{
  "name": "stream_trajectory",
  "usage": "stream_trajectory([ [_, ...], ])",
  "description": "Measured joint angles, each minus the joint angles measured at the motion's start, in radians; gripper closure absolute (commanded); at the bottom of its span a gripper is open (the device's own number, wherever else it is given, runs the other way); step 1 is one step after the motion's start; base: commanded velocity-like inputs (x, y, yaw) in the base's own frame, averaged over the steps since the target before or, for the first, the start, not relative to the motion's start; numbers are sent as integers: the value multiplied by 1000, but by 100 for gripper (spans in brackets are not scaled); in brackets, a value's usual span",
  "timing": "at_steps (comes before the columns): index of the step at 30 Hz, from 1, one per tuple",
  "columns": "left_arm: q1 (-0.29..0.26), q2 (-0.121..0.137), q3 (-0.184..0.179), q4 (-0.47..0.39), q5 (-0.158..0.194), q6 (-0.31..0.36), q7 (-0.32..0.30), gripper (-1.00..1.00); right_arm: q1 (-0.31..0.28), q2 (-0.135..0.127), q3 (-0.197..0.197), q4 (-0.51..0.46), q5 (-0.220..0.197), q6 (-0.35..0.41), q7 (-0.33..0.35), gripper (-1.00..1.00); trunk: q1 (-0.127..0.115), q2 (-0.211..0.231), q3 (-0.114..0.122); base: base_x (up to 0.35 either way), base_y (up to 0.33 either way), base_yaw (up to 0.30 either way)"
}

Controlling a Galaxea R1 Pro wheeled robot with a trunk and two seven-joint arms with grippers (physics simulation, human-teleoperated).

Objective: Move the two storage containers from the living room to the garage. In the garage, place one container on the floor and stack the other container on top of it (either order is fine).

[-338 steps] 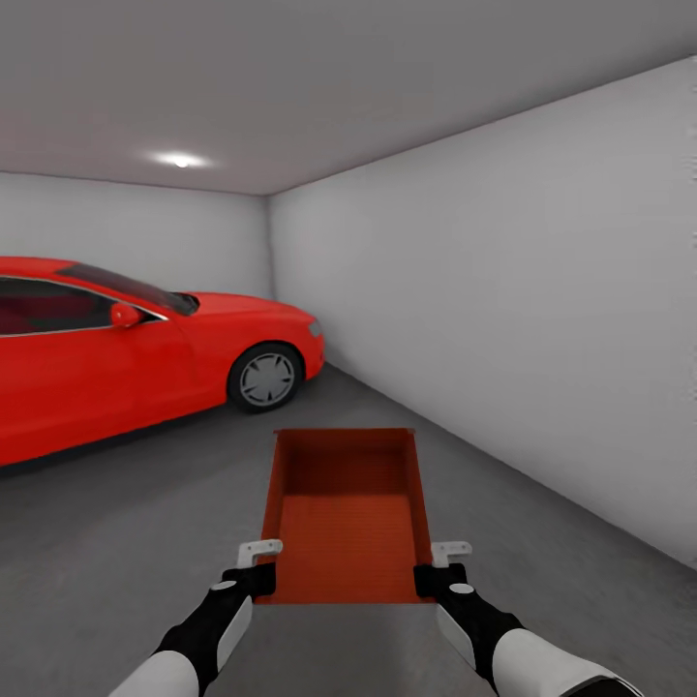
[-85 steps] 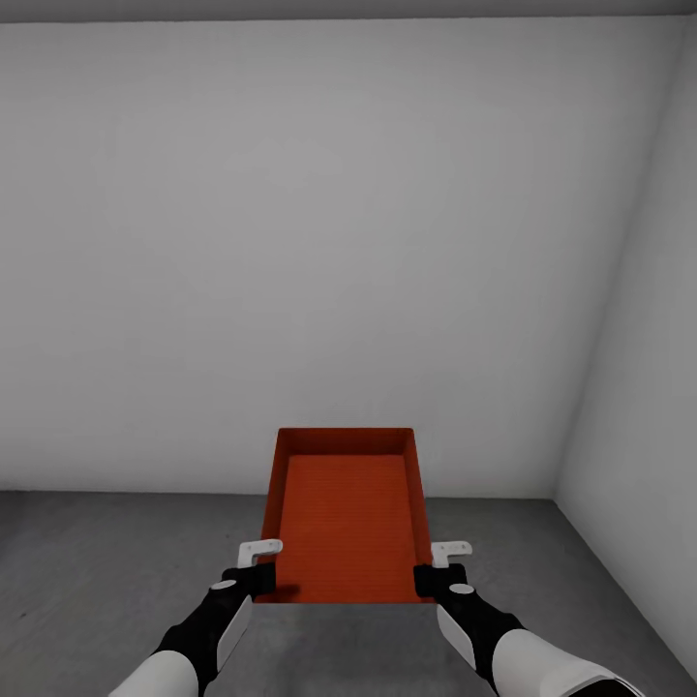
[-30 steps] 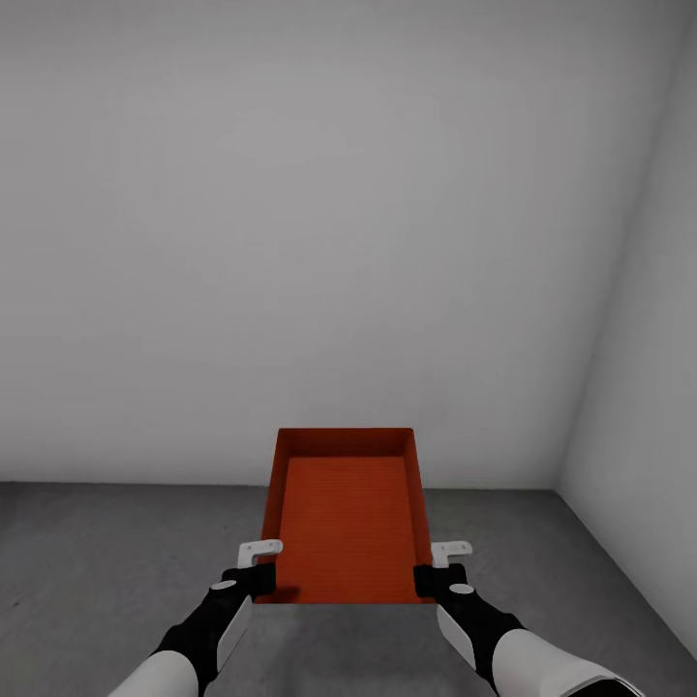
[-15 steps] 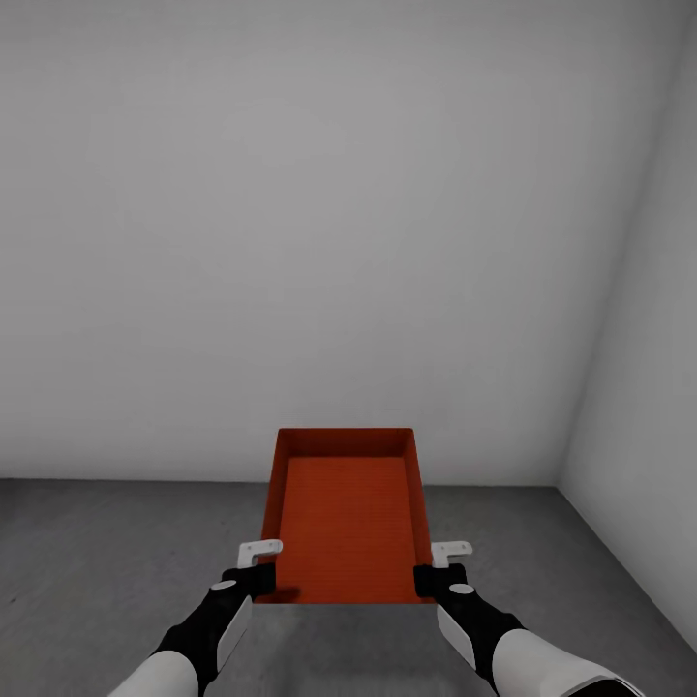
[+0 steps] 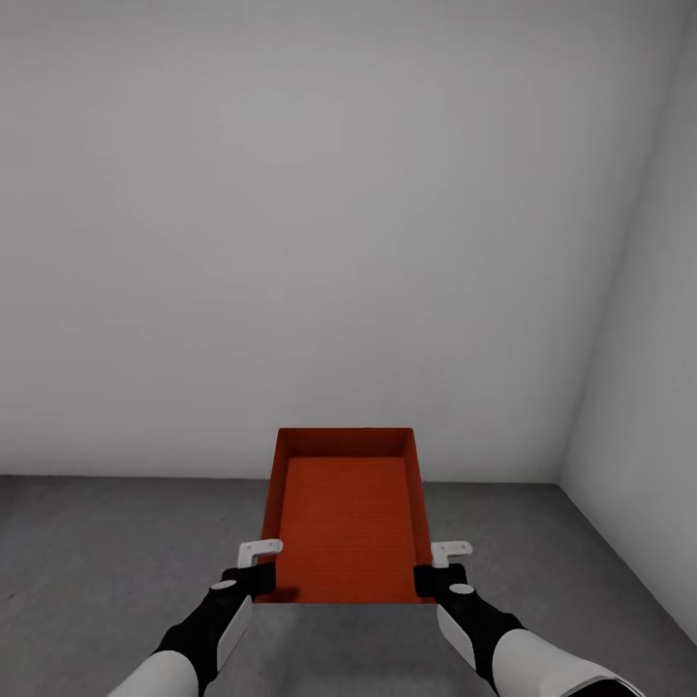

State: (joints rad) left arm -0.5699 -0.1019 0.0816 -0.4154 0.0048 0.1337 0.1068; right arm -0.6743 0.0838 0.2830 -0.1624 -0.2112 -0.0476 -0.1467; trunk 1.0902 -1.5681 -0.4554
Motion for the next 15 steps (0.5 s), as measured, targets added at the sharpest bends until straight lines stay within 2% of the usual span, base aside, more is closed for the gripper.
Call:
stream_trajectory([
  [7, 0, 0, 2, 2, 0, -1, 0, 100, 0, 0, 1, 0, 0, 1, 0, 100, 27, -49, -22, 0, 0, 0],
  [15, 0, -1, 4, 6, 0, -1, 0, 100, 0, -1, 3, 0, 0, 6, 0, 100, 27, -49, -31, 0, 0, 0],
])
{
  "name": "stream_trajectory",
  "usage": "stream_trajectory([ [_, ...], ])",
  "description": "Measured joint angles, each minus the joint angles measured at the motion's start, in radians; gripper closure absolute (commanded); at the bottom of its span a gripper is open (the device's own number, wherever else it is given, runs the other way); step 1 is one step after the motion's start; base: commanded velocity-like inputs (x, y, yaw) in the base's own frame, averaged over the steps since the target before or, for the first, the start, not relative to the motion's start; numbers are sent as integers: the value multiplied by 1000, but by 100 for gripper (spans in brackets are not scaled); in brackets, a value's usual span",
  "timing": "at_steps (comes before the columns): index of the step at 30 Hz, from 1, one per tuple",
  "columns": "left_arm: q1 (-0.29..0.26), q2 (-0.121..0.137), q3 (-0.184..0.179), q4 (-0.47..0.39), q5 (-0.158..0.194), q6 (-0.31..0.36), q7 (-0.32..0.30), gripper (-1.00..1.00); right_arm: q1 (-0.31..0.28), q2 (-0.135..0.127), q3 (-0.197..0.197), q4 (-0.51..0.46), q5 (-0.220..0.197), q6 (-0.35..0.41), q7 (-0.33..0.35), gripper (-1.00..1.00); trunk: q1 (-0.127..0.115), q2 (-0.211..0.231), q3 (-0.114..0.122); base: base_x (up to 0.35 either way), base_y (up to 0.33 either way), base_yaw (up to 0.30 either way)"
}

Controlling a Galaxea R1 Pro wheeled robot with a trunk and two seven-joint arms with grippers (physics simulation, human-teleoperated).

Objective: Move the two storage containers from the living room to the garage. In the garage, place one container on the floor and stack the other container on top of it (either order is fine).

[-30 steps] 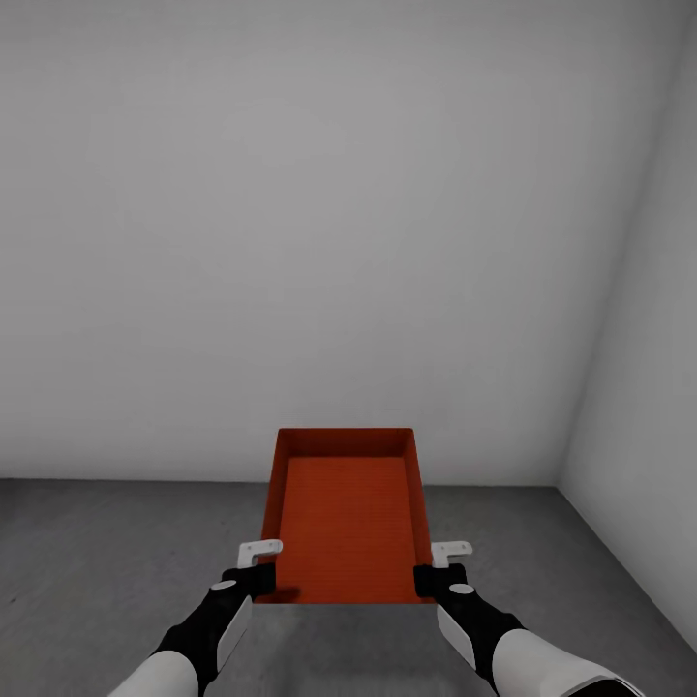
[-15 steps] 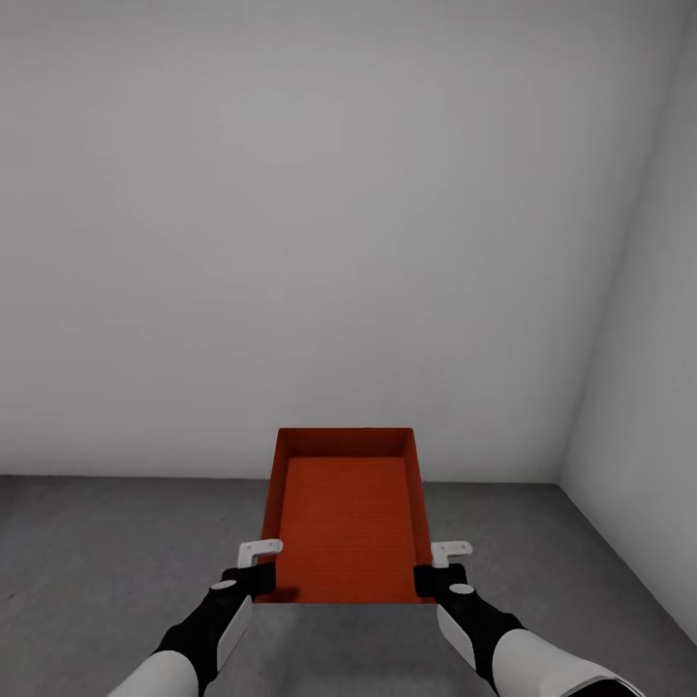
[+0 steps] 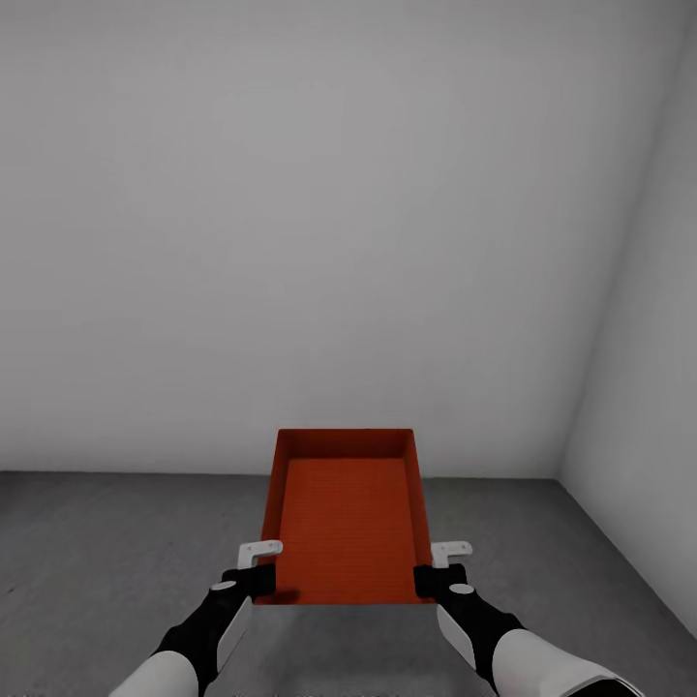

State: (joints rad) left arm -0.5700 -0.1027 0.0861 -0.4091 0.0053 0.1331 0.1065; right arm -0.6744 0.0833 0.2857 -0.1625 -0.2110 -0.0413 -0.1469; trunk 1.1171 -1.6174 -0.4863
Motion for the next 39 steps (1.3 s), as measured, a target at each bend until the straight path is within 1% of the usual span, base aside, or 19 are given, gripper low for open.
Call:
stream_trajectory([
  [39, 0, 0, 1, 1, 0, 1, 0, 100, 0, 0, 0, 0, 0, 2, 0, 100, 0, 0, -63, 0, 0, 0],
])
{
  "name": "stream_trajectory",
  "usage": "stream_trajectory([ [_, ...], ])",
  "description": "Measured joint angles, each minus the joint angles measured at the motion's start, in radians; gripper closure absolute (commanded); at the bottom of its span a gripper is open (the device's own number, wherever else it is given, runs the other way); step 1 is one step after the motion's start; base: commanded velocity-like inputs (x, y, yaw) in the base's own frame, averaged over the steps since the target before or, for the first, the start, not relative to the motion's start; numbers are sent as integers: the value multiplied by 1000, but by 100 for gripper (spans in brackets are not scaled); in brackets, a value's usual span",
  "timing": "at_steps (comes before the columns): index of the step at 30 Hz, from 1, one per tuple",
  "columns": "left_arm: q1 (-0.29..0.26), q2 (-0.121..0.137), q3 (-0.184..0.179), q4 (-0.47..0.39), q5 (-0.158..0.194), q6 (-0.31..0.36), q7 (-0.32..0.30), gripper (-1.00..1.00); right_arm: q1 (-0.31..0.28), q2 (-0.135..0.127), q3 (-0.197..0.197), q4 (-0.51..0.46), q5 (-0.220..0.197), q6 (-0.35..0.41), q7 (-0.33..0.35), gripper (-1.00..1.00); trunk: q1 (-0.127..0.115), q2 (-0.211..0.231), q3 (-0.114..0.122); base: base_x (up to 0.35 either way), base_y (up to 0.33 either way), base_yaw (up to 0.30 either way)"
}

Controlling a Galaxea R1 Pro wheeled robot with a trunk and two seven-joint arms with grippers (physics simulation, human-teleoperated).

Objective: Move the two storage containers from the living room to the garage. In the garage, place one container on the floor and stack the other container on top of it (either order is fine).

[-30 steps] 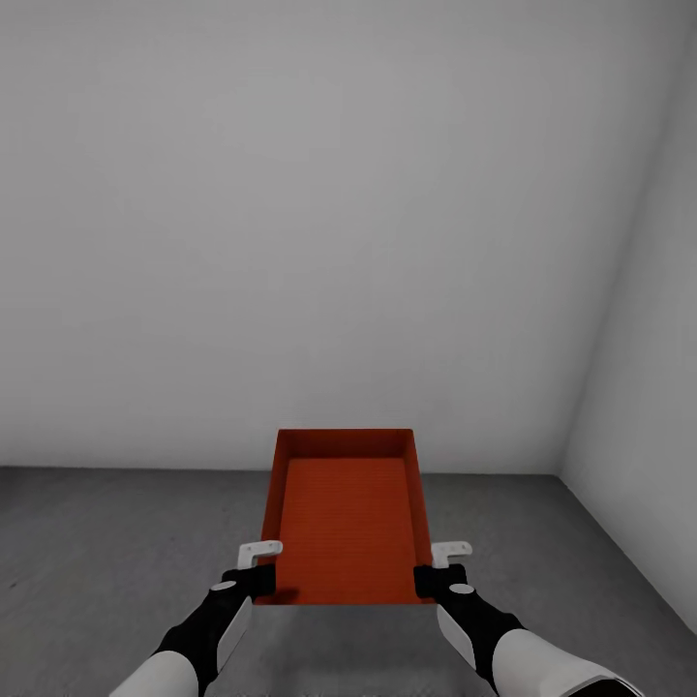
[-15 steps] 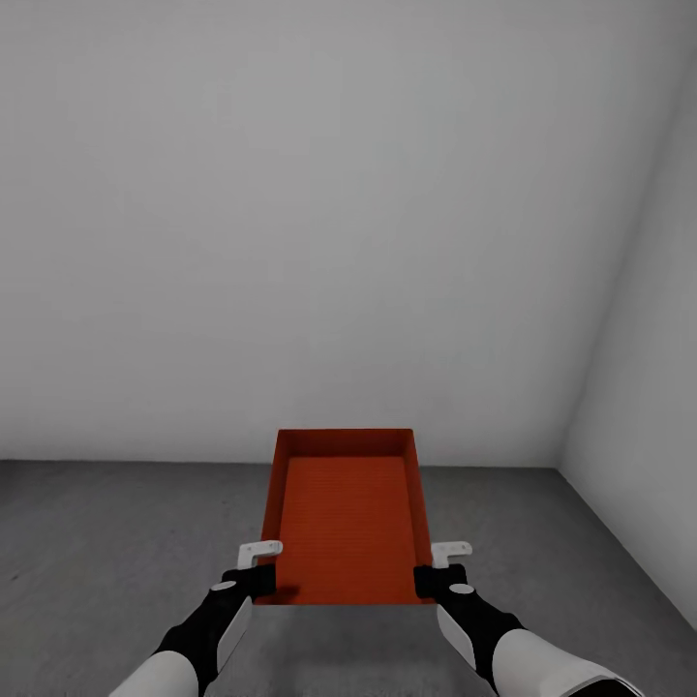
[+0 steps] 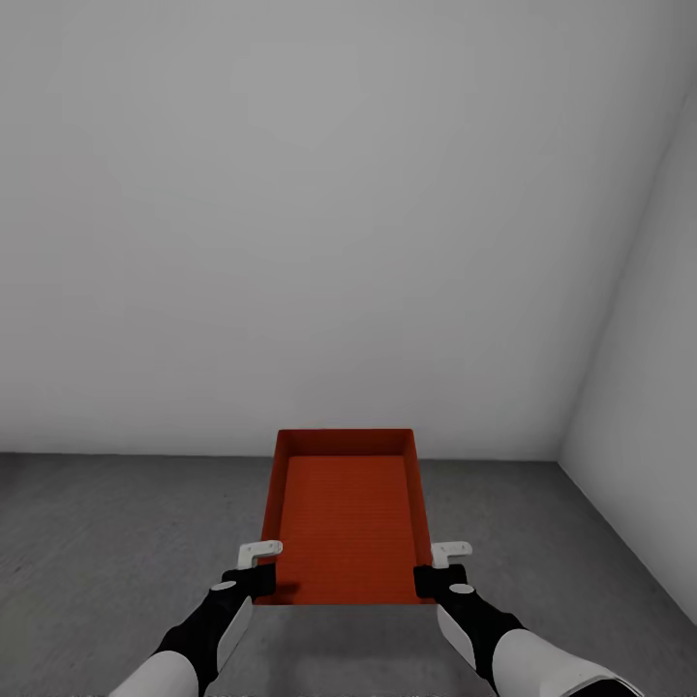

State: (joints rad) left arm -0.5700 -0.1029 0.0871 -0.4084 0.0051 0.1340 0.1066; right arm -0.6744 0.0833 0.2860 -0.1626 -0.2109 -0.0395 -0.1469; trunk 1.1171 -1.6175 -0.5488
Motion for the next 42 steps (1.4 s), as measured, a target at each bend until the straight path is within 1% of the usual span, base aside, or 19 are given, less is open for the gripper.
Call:
stream_trajectory([
  [11, 0, -1, 2, 1, -1, 0, 0, 100, 0, -1, 2, 0, -1, 2, 0, 100, 0, 0, -18, 0, 0, 17],
  [42, 0, 0, 1, 2, 0, 0, 0, 100, 0, 0, 1, 0, -1, 3, 0, 100, 0, 0, -67, 0, 0, 75],
])
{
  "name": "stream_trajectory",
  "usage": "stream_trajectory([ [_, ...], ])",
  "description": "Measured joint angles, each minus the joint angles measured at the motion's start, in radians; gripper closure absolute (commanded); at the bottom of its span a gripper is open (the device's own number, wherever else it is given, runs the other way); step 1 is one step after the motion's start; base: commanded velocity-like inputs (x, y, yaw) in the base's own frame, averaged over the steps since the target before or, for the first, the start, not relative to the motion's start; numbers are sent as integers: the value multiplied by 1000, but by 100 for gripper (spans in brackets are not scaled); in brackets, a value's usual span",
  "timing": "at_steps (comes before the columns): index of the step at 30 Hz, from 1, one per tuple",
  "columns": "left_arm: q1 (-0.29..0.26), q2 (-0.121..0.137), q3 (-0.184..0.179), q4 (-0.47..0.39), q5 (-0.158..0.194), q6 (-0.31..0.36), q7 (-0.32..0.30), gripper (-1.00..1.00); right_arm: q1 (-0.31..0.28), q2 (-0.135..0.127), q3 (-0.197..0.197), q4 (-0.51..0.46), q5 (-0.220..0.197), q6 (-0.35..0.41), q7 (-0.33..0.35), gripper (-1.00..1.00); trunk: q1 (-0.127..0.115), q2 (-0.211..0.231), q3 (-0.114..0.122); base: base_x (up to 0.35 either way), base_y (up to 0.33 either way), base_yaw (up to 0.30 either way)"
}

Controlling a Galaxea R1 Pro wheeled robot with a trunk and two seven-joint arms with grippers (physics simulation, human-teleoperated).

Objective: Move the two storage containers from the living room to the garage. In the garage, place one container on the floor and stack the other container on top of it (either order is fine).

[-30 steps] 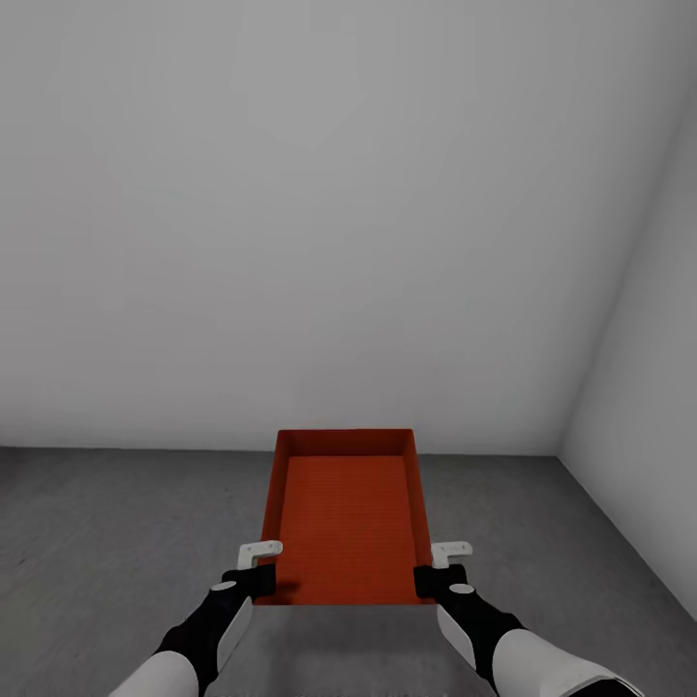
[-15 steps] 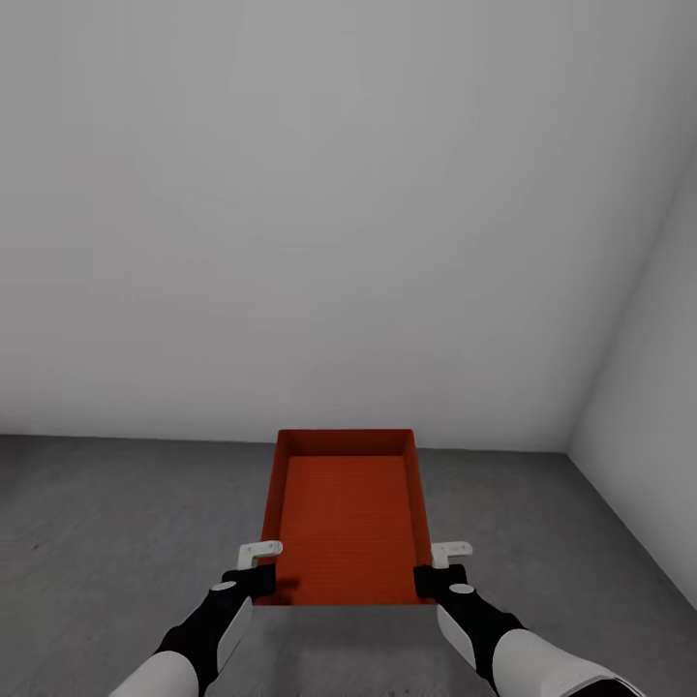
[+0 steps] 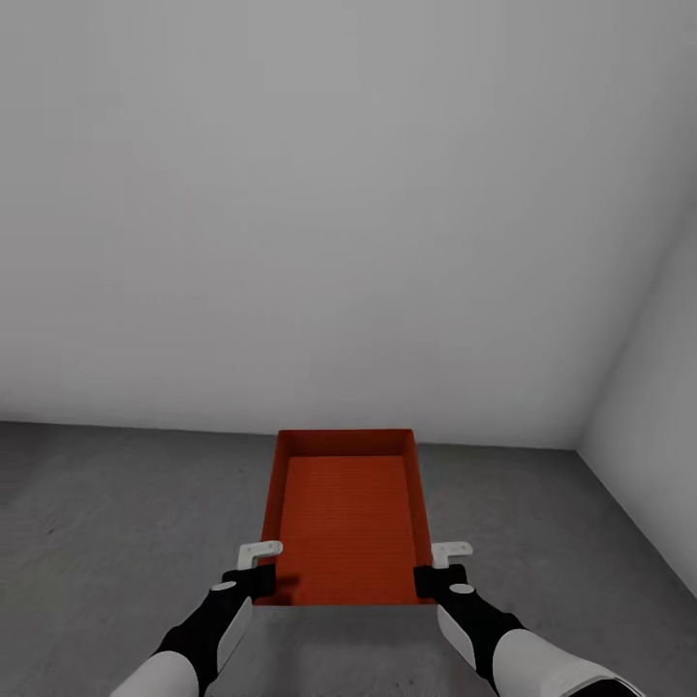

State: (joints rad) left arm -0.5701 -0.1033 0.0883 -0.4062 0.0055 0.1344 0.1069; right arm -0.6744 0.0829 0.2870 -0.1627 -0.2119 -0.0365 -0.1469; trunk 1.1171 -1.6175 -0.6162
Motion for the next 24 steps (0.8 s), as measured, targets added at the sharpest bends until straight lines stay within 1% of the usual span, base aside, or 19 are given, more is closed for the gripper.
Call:
stream_trajectory([
  [13, 0, 0, 0, 0, 0, 0, 0, 100, 0, 0, 0, 0, 0, 0, 0, 100, 0, 0, -21, 0, 0, 68],
  [20, 0, 0, 0, 1, 0, 1, 0, 100, 0, 0, 0, 0, -1, 1, 0, 100, 0, 0, -32, 0, 0, 15],
  [24, 0, 0, -6, -7, 1, 11, 3, 100, 0, 0, -3, 0, -2, 2, 1, 100, 0, 0, -39, 0, 0, 1],
])
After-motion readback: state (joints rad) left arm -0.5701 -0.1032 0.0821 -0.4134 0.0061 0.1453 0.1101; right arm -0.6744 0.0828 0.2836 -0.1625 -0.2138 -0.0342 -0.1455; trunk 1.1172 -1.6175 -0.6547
